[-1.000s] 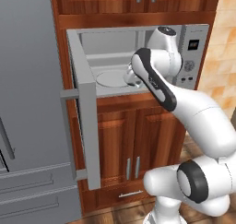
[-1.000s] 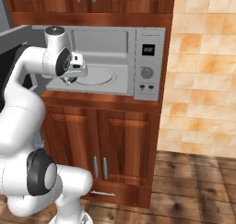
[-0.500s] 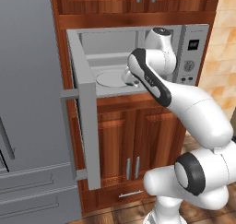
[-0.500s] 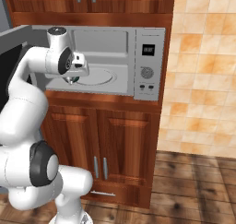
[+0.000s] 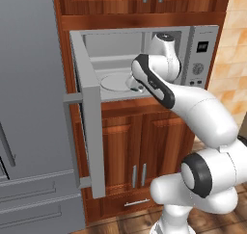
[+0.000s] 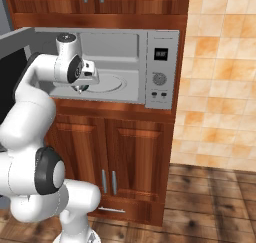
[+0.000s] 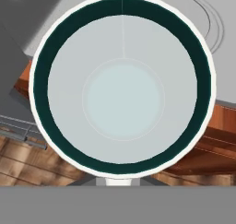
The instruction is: Pick the mug from the counter and place it inside the microwave. Then close the microwave.
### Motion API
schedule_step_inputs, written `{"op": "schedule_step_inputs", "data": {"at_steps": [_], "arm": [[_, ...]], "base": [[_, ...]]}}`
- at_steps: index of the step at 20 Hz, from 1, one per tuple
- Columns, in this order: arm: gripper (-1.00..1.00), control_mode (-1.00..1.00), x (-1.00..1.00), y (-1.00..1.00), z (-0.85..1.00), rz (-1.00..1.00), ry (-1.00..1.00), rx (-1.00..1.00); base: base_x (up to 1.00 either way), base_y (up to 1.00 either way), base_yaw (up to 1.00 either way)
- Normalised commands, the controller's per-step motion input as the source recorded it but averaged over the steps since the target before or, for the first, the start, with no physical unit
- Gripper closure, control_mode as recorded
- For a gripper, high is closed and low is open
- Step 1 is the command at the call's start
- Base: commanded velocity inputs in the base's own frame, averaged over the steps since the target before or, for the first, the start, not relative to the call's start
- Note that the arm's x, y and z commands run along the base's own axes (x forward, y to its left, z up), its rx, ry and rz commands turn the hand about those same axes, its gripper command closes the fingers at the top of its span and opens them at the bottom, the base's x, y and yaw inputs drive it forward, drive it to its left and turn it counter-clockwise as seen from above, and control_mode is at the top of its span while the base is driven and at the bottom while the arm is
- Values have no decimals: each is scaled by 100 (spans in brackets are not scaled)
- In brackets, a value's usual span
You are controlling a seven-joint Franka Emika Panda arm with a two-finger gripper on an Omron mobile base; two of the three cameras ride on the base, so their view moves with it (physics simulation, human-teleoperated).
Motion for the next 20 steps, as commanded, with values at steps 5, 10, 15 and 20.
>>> {"op": "schedule_step_inputs", "data": {"at_steps": [5,10,15,20], "arm": [[100,-100,30,0,0,-3,0,-1],[100,-100,39,0,0,-4,1,-1],[100,-100,42,0,-6,-3,3,0],[100,-100,33,2,-16,-2,5,0]], "base": [[0,0,0],[0,0,0],[0,0,0],[0,0,0]]}}
